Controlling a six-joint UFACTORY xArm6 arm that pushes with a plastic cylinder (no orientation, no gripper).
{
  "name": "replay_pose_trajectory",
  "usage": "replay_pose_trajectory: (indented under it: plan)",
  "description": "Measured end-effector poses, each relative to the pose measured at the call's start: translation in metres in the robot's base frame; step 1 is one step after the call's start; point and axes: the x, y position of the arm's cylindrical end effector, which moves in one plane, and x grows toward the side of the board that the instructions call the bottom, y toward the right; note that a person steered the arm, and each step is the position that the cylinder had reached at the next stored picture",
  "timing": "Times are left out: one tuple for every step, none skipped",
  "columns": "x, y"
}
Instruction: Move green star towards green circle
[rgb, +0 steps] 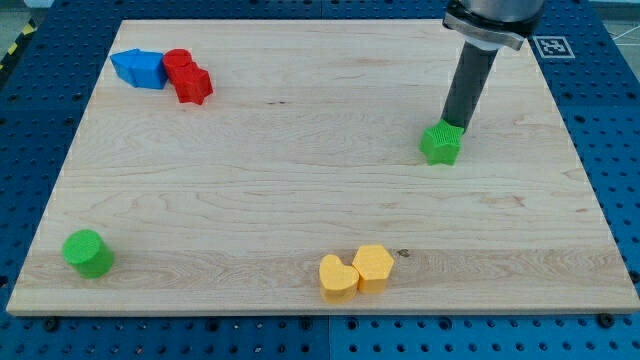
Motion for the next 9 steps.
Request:
replay_pose_trajectory:
  plan:
    - [0.010, -0.010]
    - [-0.004, 0.007]
    - [-0.016, 0.051]
    - [-0.007, 0.064]
    - [0.010, 0.050]
    - [0.011, 0.022]
    - [0.011, 0.000]
    - [0.011, -0.017]
    - [0.012, -0.031]
